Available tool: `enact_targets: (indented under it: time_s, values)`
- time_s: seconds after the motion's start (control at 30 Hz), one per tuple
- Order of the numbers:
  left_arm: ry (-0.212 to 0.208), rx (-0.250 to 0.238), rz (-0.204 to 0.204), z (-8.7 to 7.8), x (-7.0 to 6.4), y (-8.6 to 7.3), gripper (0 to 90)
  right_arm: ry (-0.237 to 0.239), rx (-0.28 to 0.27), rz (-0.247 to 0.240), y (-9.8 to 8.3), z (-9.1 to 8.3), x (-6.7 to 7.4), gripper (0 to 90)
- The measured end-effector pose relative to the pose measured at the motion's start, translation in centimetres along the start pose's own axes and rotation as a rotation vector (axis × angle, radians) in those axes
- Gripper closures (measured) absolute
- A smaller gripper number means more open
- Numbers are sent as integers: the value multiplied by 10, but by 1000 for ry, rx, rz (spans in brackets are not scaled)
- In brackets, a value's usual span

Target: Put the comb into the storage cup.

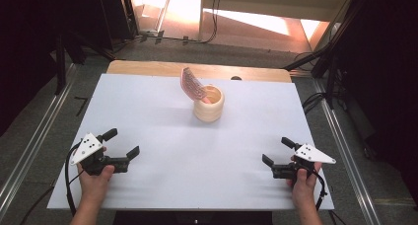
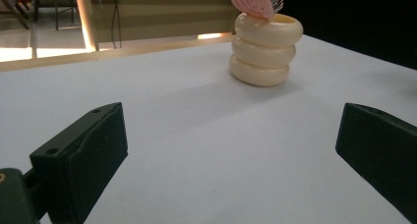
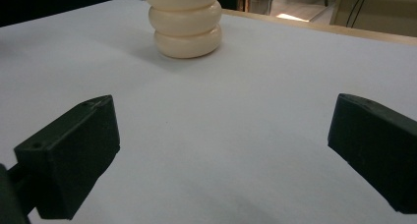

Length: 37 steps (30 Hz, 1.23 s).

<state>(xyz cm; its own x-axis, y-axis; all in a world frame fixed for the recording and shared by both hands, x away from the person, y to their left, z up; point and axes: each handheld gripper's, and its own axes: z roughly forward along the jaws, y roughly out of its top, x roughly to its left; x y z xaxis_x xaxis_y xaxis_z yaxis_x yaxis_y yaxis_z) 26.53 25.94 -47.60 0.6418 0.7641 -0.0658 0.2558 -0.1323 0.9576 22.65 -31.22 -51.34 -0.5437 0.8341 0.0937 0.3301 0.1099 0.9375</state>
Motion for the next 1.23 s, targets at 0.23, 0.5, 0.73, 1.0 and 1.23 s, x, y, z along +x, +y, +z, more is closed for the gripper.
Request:
enact_targets:
  time_s: [0.23, 0.5, 0.73, 1.0, 1.23]
  values:
    - [16, -13, -17, -11, 12, -6, 0, 0, -2, -1, 0, 0, -1, 0]
    - [19, 18, -3, -17, 15, -12, 0, -2, -3, 2, 0, 0, -1, 0]
    - [31, 24, -17, -26, 22, -15, 0, -2, -6, 7, -1, 0, -1, 0]
    - [20, 19, -42, -26, 29, -21, 0, -4, -7, 6, -1, 0, -2, 0]
    - [10, 8, -59, -27, 30, -22, 0, 2, -11, 12, -1, 1, -3, 0]
